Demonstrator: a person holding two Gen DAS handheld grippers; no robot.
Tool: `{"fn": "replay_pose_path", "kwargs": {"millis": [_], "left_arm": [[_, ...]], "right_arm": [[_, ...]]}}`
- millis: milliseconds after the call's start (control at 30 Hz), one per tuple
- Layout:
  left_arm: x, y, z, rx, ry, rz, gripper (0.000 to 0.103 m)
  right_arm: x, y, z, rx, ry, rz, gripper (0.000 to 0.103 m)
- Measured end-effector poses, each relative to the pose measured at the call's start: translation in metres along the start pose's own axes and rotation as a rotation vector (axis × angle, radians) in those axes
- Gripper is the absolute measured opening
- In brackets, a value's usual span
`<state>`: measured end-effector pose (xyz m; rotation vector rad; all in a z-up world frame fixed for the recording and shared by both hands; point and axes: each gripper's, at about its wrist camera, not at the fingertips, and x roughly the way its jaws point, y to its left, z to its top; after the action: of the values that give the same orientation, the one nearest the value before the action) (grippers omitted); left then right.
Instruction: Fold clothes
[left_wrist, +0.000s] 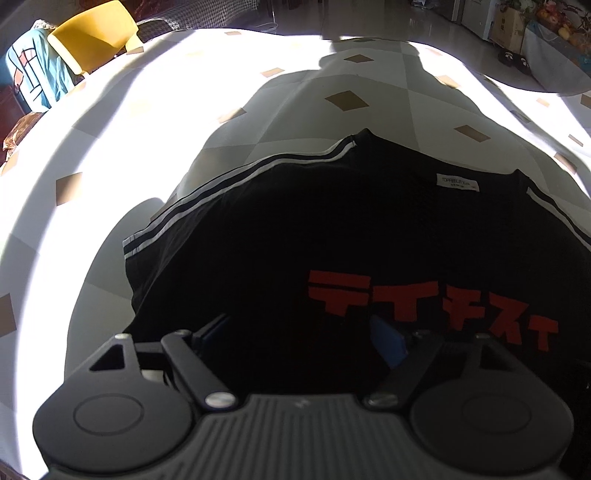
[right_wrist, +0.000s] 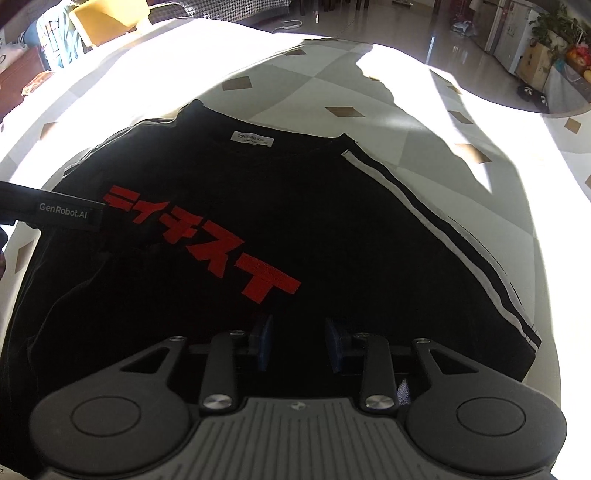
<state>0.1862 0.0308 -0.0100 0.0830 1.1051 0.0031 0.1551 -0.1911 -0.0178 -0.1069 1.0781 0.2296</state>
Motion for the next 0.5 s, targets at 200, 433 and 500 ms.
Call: {"fn": "replay_pose_path", "kwargs": {"millis": [200,433,500], "left_arm": [[-0.010,0.016,0.002,-0.017,-0.048,0.054,0.056],[0.005,0.012,-0.003,0.057,-0.065,0.183,0.040],[0.007,-0.001,-0.007,0.130,-0.088,0.232,0.037]], "right_arm": [[-0.005,-0.005,0.003,0.066,-0.017,0.113,0.025],[0.010,-0.027,0.004,0.234,0.060,0.165,0.015],[0.012,-0.032,0.005,0.270,0.073,0.153,0.000]]}}
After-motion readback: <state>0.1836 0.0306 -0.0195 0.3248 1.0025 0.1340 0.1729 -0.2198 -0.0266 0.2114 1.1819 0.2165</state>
